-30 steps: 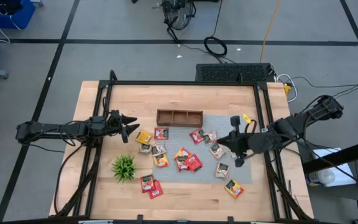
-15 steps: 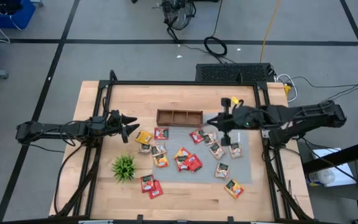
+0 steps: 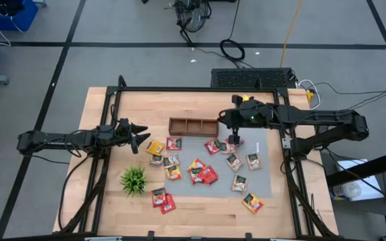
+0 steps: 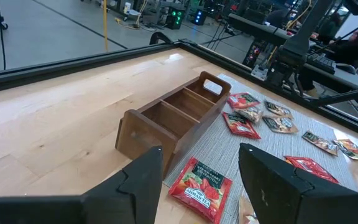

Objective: Pick & Place Tea
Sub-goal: Put the red tea bag into the right section of the wooden organizer

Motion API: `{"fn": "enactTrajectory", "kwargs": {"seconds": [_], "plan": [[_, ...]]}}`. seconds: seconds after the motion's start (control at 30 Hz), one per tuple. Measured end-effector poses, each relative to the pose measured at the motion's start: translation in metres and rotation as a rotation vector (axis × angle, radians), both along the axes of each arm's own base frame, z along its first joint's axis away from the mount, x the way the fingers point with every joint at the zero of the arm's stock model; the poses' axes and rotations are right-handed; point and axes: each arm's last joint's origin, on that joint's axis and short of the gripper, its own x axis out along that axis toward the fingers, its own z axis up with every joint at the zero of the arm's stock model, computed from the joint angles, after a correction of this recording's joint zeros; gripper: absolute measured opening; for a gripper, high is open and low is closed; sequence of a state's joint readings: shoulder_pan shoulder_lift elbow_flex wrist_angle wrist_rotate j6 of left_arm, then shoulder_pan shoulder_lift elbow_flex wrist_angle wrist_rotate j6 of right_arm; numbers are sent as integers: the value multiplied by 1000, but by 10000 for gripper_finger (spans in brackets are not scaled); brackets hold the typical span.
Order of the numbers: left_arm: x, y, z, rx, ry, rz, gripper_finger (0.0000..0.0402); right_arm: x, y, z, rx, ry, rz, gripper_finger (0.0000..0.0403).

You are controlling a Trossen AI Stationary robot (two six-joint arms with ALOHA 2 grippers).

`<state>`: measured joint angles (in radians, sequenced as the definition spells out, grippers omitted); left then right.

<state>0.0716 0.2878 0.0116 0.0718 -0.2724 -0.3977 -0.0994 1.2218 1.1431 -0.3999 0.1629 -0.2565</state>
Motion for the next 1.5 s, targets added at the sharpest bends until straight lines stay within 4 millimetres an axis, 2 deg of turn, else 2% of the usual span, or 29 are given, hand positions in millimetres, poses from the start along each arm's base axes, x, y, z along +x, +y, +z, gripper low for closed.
{"fn": "enactTrajectory", "kwargs": {"seconds": [0.53,0.67,0.77,0.97,1.17,1.33,1.5], "plan": [[0,0,0,0,0,0,212,-1,-2,0,-5,2,8,0],[0,0,0,0,0,0,212,-1,-2,0,75,-21,-44,7],[0,0,0,0,0,0,212,-6,-2,3,180,-48,-115,35],[0,0,0,0,0,0,212,-22,-2,1,405,-117,-315,129],[0,0,0,0,0,0,212,-40,-2,-20,642,-286,-559,205],[0,0,0,0,0,0,212,-49,-1,-40,831,-461,-598,236],[0,0,0,0,0,0,212,-57,1,-49,1036,-690,-582,238]]}}
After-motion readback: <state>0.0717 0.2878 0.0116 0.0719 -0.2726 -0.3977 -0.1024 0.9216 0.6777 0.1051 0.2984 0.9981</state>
